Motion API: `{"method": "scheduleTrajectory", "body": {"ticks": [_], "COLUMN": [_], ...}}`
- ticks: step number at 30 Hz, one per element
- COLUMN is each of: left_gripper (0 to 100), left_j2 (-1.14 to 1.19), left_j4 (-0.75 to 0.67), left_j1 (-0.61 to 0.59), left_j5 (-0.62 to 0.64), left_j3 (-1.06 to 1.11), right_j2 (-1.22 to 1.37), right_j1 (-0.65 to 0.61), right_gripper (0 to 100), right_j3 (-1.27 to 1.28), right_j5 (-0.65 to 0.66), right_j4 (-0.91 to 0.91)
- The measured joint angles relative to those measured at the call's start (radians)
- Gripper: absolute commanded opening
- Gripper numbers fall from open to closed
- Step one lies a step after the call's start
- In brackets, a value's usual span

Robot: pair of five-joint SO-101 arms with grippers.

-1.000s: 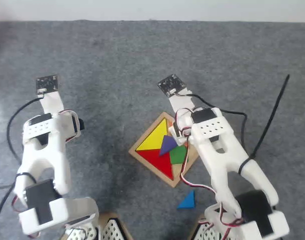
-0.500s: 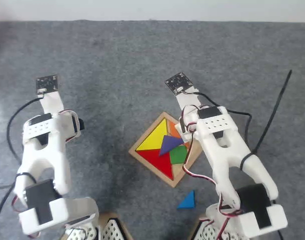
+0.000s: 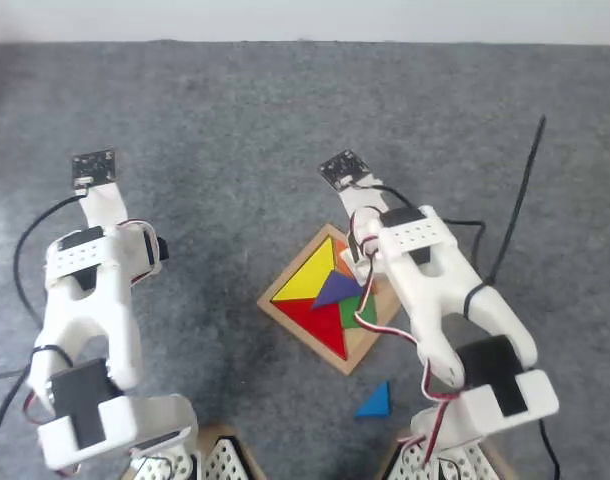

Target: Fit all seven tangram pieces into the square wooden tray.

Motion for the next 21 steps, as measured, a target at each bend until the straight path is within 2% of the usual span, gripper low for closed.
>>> {"method": "scheduleTrajectory", "body": {"ticks": [14, 21], "left_gripper": [21, 21], "left_j2": [0.0, 0.0], "left_j4": [0.0, 0.0], "left_j1": [0.0, 0.0], "left_j5": [0.0, 0.0], "left_j3": [0.0, 0.0], "right_j2": [0.064, -0.087], "right_j1": [-0.048, -0.049], "right_gripper": [14.0, 14.0], "right_j3": [-0.092, -0.069], "right_j5": [0.0, 0.0], "right_j4": [0.005, 0.114]}}
